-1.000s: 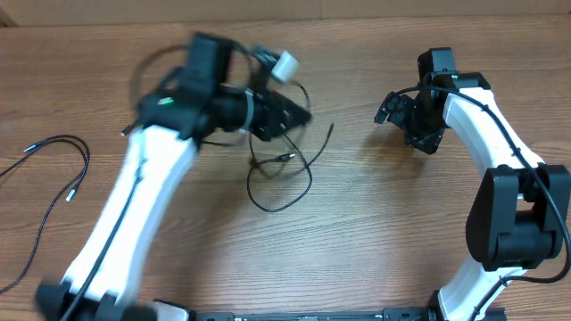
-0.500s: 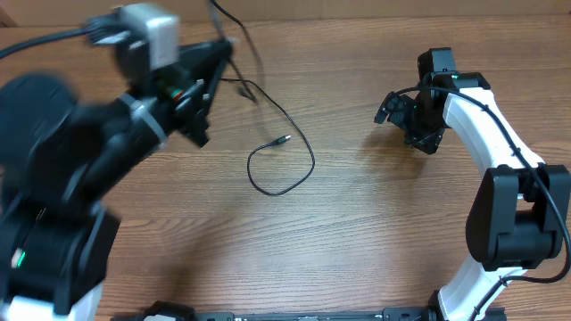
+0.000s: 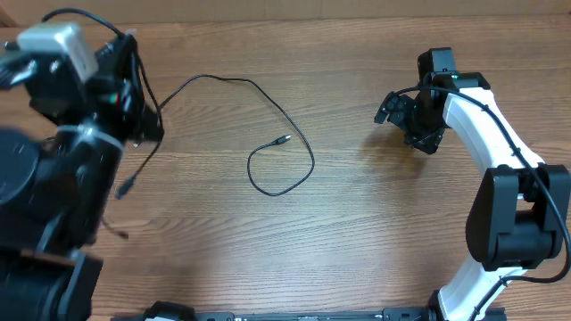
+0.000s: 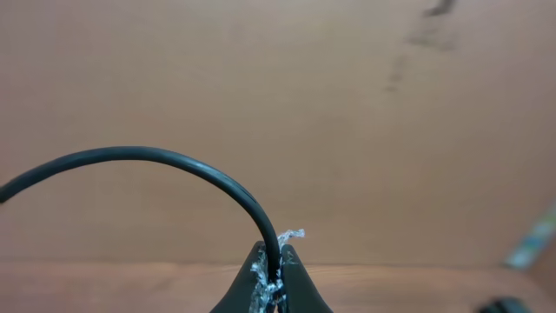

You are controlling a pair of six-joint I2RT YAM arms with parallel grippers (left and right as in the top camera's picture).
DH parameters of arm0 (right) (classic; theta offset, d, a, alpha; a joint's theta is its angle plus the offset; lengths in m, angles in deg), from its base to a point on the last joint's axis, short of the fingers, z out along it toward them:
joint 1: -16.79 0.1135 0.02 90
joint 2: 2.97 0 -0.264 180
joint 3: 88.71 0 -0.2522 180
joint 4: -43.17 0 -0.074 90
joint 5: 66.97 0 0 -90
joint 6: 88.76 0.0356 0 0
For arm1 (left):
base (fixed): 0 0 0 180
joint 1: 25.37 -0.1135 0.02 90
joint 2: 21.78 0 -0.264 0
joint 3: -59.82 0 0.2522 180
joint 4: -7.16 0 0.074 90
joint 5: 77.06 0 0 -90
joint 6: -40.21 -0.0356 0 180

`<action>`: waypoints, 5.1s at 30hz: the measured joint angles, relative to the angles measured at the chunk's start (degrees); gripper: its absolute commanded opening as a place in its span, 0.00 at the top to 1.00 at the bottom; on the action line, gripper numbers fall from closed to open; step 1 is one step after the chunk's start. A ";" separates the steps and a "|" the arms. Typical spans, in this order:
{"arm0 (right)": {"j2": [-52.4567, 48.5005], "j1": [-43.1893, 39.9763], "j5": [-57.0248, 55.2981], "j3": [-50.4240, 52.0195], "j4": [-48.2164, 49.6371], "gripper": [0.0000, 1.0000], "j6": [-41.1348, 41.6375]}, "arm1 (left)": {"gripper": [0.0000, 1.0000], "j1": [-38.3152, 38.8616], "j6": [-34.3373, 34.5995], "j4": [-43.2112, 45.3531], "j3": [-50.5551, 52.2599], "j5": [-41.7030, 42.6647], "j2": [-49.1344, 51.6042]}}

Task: Untangle cables

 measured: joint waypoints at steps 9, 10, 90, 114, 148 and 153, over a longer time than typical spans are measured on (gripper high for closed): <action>0.00 0.00 -0.02 0.00 0.00 0.00 0.00 | 0.96 -8.87 0.13 9.57 0.02 -5.46 8.31; 0.00 0.00 0.00 0.00 0.02 0.00 -0.02 | 0.96 -10.91 0.15 11.13 0.02 -5.70 9.40; 0.00 0.00 -0.02 0.00 0.00 0.00 0.00 | 0.40 -21.55 2.60 -12.15 0.15 7.50 58.97; 0.00 0.00 0.00 0.00 0.02 0.00 0.00 | 0.54 -22.23 -6.36 -16.70 -0.61 14.97 68.04; 0.00 0.00 -0.02 0.00 0.02 0.00 0.00 | 0.15 -0.17 -1.33 -27.58 -6.99 21.66 69.18; 0.00 0.00 -0.02 0.00 0.02 0.00 0.00 | 0.00 3.48 2.10 -24.83 -6.56 13.27 69.18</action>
